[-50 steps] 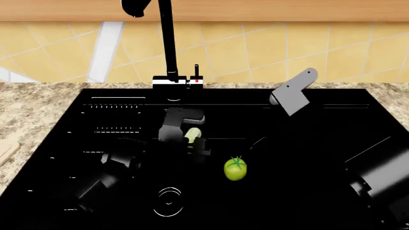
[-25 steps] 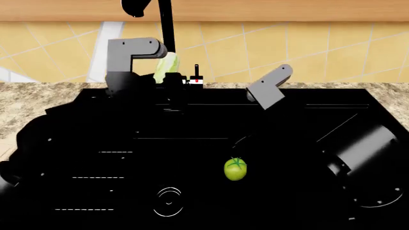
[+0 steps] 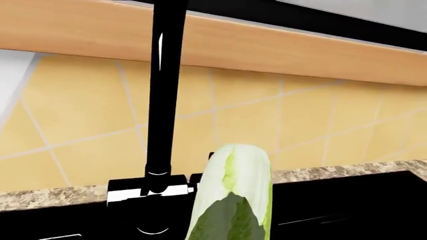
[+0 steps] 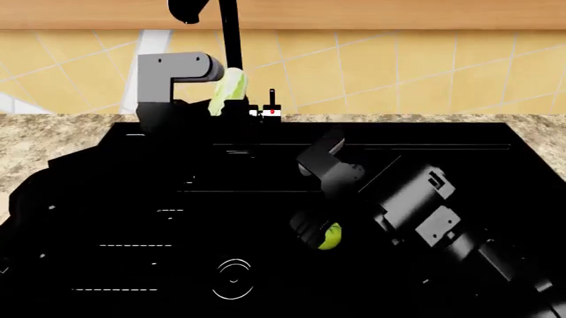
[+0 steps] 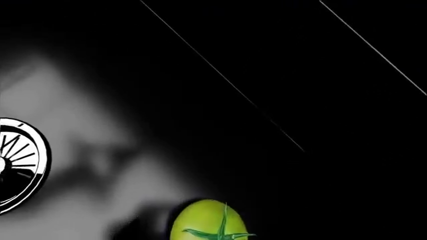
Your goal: Pick the vegetables from the sink and place them on the cutting board.
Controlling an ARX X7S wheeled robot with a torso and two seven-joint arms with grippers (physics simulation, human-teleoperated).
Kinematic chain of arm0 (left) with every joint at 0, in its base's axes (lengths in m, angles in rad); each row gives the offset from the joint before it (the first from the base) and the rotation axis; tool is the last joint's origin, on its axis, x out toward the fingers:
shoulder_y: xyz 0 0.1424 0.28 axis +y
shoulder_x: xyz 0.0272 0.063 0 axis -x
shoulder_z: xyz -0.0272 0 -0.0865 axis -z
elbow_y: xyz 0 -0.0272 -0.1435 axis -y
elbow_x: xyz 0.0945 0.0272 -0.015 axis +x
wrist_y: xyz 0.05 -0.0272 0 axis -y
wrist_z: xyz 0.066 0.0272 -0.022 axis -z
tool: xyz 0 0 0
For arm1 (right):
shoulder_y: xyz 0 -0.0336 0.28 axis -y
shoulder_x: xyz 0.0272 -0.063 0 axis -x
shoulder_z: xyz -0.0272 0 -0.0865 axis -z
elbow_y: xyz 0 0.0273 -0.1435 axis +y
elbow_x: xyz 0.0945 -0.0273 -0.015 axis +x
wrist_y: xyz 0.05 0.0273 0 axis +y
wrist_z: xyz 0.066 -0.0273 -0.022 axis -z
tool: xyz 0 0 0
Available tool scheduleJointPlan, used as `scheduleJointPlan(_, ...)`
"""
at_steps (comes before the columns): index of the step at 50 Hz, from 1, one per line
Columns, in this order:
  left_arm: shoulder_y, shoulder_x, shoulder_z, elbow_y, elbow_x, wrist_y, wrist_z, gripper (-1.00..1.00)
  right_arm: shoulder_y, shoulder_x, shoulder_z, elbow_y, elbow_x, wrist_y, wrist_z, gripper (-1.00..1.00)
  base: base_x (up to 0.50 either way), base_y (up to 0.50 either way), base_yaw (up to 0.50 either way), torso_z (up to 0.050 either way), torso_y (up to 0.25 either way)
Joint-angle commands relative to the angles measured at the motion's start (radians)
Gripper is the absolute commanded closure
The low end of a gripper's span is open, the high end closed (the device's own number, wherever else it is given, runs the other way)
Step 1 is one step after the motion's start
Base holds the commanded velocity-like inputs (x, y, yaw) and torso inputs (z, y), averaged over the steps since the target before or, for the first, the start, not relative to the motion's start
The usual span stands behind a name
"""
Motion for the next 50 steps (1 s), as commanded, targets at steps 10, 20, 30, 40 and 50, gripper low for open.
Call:
scheduleJointPlan(10, 0.021, -0.007, -0.008, 0.014, -0.019, 0.015, 0.000, 1.00, 0.012, -0.071, -0.069, 0.289, -0.053, -0.144, -0.048, -1.00, 0.00, 0.00, 0.00, 0.000, 0.000)
scheduleJointPlan(20, 0.026, -0.008, -0.007, 0.020, -0.024, 0.013, -0.003, 1.00, -0.022, -0.102, -0.097, 0.408, -0.066, -0.215, -0.082, -1.00, 0.00, 0.00, 0.00, 0.000, 0.000)
scheduleJointPlan(30, 0.034, -0.015, -0.011, 0.024, -0.032, 0.014, -0.005, 1.00, -0.033, -0.130, -0.117, 0.502, -0.080, -0.272, -0.106, -1.00, 0.00, 0.00, 0.00, 0.000, 0.000)
scheduleJointPlan(40, 0.038, -0.018, -0.011, 0.025, -0.033, 0.013, -0.006, 1.00, -0.047, -0.171, -0.181, 0.632, -0.104, -0.321, -0.182, 1.00, 0.00, 0.00, 0.00, 0.000, 0.000)
scheduleJointPlan(50, 0.043, -0.016, -0.010, 0.022, -0.033, 0.016, -0.003, 1.00, -0.043, -0.190, -0.203, 0.692, -0.111, -0.336, -0.211, 1.00, 0.00, 0.00, 0.00, 0.000, 0.000)
